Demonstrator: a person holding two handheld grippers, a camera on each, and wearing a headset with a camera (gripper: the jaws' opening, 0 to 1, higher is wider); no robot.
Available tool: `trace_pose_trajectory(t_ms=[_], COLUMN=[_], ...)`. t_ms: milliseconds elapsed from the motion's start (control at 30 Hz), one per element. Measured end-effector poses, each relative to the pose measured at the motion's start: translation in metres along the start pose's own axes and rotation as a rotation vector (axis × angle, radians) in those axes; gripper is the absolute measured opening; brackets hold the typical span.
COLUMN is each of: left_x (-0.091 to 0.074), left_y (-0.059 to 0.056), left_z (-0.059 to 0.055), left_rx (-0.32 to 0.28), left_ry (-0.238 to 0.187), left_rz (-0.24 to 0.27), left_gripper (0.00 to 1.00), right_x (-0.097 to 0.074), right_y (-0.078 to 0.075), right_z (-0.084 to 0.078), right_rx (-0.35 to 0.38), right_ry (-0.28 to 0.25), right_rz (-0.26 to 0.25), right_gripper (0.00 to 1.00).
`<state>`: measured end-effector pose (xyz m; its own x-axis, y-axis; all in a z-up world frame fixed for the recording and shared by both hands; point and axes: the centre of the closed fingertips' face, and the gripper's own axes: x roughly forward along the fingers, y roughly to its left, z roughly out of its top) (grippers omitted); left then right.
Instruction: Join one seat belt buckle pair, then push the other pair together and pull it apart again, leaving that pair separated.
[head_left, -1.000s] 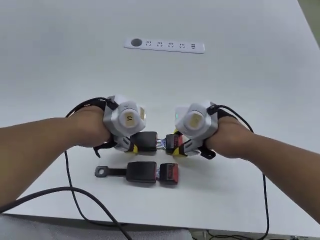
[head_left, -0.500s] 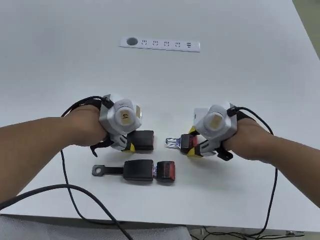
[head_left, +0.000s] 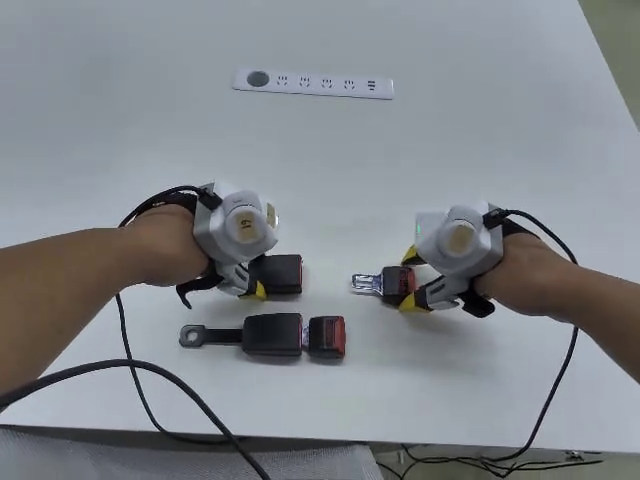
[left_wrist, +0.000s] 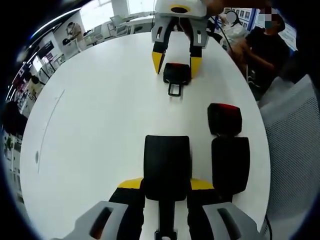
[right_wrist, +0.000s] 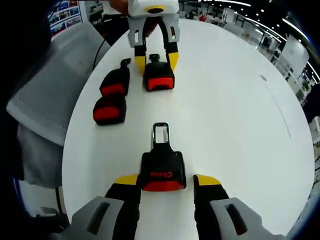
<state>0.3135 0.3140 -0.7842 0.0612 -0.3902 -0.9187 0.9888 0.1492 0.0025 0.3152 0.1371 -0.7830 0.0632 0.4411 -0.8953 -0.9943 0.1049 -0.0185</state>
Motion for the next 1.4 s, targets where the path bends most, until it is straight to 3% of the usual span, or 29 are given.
trace_pose_trajectory(t_ms=[167, 367, 467, 500, 633, 700, 867, 1000, 1033, 1133, 1267, 1400], left_x=[-0.001, -0.009, -0.028, -0.026, -0.055, -0.063, -0.085, -0.097, -0.105, -0.112, -0.116, -0.119], left_y=[-0.001, -0.008, -0.009, -0.009, -0.022, -0.028, -0.03, -0.037, -0.036, -0.048, -0.066, -0.076], left_z=[0.0, -0.004, 0.001, -0.004, -0.001, -0.009, -0.029, -0.043, -0.048, -0.056, -0.064, -0.066], left_rx=[0.006, -0.026, -0.075, -0.085, -0.136, -0.153, -0.254, -0.323, -0.365, -0.479, -0.449, -0.474], left_ry=[-0.01, -0.013, -0.061, -0.058, -0.104, -0.111, -0.137, -0.166, -0.168, -0.214, -0.2, -0.212], left_rz=[0.031, 0.058, 0.116, 0.129, 0.183, 0.203, 0.302, 0.34, 0.375, 0.363, 0.361, 0.366], left_gripper=[0.33, 0.44, 0.47, 0.48, 0.53, 0.54, 0.7, 0.76, 0.79, 0.84, 0.9, 0.99], right_x=[-0.001, -0.012, -0.023, -0.026, -0.031, -0.035, -0.047, -0.061, -0.066, -0.073, -0.076, -0.079], right_y=[0.001, 0.0, 0.005, 0.008, 0.02, 0.023, 0.039, 0.05, 0.052, 0.054, 0.062, 0.067], right_z=[0.002, 0.012, 0.016, 0.017, 0.019, 0.02, 0.024, 0.026, 0.026, 0.023, 0.016, 0.014], right_rx=[-0.004, 0.086, 0.12, 0.132, 0.197, 0.233, 0.285, 0.307, 0.32, 0.33, 0.342, 0.382], right_ry=[0.006, -0.063, -0.095, -0.104, -0.14, -0.169, -0.216, -0.236, -0.251, -0.257, -0.25, -0.269], right_rz=[-0.021, -0.062, -0.095, -0.1, -0.13, -0.159, -0.197, -0.225, -0.231, -0.252, -0.273, -0.281], right_gripper=[0.43, 0.47, 0.51, 0.52, 0.62, 0.66, 0.74, 0.77, 0.77, 0.8, 0.86, 0.89])
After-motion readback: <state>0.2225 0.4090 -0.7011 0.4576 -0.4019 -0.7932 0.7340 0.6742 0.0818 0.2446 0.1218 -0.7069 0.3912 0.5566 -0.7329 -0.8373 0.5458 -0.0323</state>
